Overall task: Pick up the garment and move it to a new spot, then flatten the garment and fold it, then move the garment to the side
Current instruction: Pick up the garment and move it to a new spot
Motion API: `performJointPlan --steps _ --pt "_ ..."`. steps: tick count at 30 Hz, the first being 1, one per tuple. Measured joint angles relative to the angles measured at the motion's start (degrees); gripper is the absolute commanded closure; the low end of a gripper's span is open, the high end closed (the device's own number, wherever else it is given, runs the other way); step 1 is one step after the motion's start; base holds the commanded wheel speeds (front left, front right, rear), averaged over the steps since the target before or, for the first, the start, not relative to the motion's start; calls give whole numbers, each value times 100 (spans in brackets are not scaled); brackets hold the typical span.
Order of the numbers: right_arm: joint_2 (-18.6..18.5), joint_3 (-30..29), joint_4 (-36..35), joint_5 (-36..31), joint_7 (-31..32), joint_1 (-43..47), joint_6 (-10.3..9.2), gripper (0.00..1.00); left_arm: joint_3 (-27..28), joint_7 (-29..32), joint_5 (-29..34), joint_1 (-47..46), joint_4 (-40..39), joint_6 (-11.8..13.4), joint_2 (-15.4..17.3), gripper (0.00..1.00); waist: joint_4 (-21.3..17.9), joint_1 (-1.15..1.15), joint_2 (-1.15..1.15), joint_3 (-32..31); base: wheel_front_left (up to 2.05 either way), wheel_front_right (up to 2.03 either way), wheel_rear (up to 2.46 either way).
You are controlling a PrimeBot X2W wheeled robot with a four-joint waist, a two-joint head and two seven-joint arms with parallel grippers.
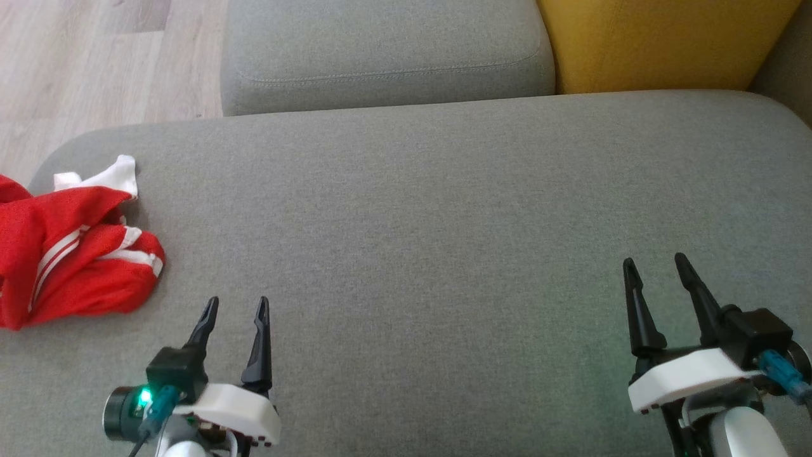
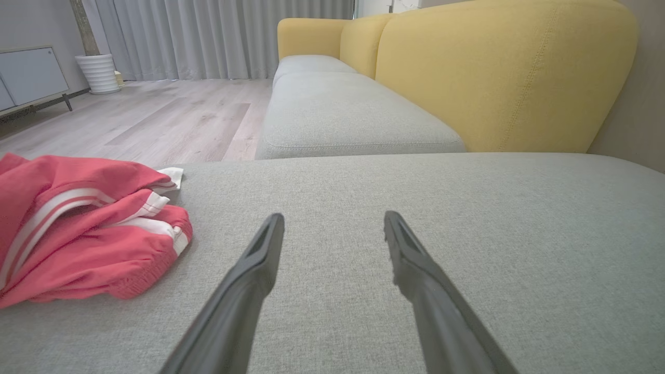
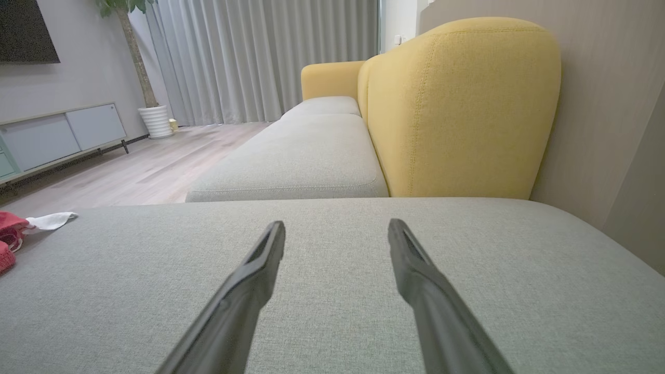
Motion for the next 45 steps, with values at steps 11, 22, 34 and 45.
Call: performJointPlan --steps 11,22,34,45 --pt "3 -32 -36 -66 -1 49 0 0 9 -4 0 -5 8 8 0 0 162 0 0 -1 0 0 0" --pt "89 100 -352 -142 62 88 0 0 170 -5 -140 -119 29 79 14 0 1000 0 0 3 0 0 0" --pt "124 224 -398 -159 87 113 0 0 301 -5 -198 -116 -74 107 37 0 1820 0 0 19 0 0 0" --pt "129 232 -372 -110 87 142 0 0 313 -5 -164 -115 -138 147 51 0 1950 0 0 57 0 0 0"
